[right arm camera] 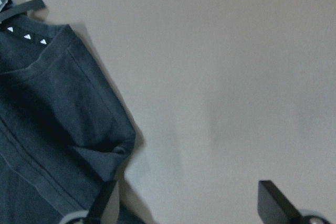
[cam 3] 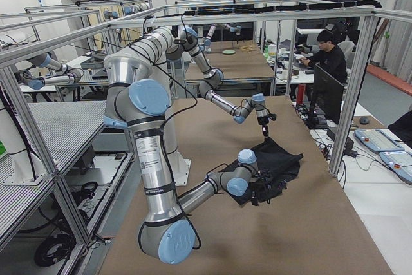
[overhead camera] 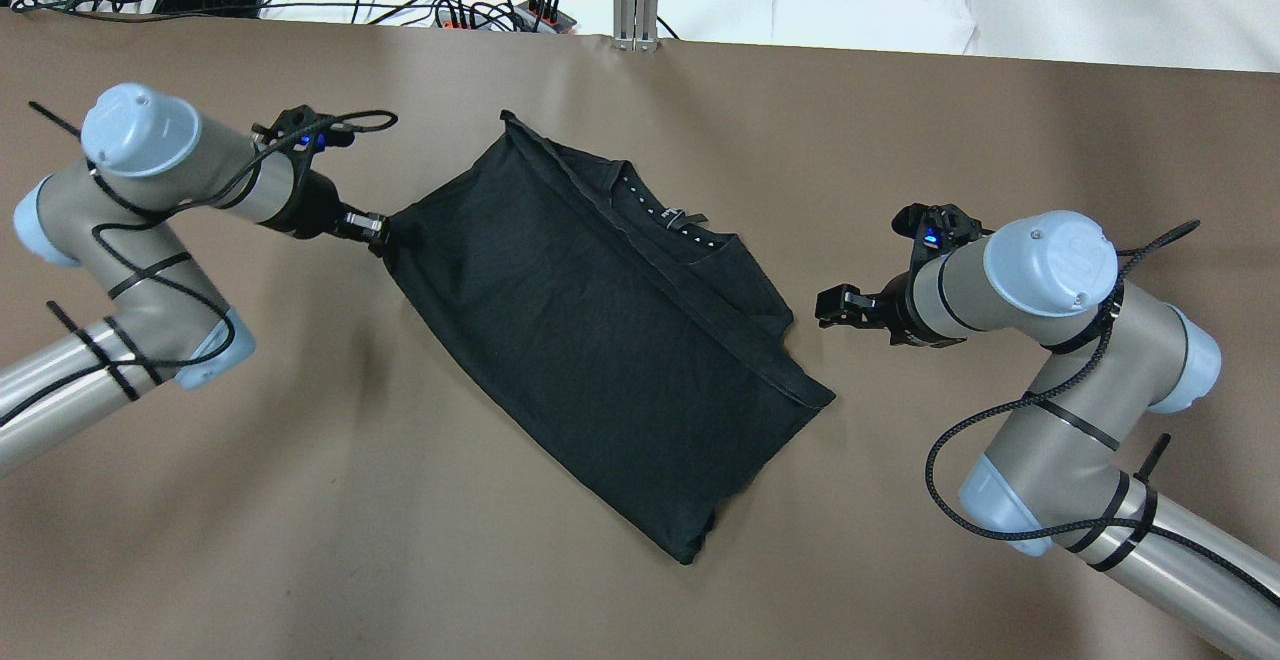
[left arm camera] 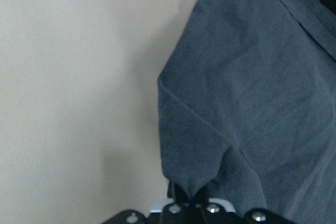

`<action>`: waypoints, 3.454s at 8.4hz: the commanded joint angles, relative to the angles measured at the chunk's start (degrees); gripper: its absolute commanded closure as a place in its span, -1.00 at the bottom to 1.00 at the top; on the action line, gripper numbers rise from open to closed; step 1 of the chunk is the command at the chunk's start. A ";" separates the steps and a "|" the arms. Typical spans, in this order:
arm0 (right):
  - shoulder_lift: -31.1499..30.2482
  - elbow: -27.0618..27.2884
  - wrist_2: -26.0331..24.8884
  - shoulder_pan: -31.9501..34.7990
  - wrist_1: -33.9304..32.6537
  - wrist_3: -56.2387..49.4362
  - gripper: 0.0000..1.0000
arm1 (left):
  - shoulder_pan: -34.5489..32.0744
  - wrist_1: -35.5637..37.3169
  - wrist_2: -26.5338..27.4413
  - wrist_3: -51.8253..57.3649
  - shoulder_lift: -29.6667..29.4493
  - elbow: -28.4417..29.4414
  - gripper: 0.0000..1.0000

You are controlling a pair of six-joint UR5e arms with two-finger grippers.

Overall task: Fold clothes
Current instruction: 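Lift the grasped corner and swing it away from the robot with the left gripper, then release the shirt with the left gripper while the right gripper moves to the shirt's edge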

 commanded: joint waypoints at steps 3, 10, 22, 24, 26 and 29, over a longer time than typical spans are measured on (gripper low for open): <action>0.00 0.00 -0.18 -0.48 0.01 0.05 -0.87 | 0.75 3.42 14.62 4.77 -30.87 34.72 1.00; 0.96 -0.36 -1.32 -2.85 0.01 4.42 -0.86 | -6.93 3.51 7.50 12.76 -26.17 30.47 -1.00; 4.57 -6.42 -20.31 -13.40 8.61 37.75 0.37 | -8.20 2.98 1.72 15.06 -15.36 19.22 -1.00; 4.57 -6.42 -20.31 -13.40 10.81 39.86 1.00 | -8.20 2.98 1.72 15.06 -15.09 19.22 -1.00; 4.48 -5.63 -20.22 -13.31 10.82 40.04 1.00 | -8.20 2.98 1.72 14.97 -15.09 19.22 -1.00; -0.50 1.80 -20.31 -15.67 10.64 40.12 1.00 | -6.89 3.07 1.80 14.62 -13.17 16.25 -1.00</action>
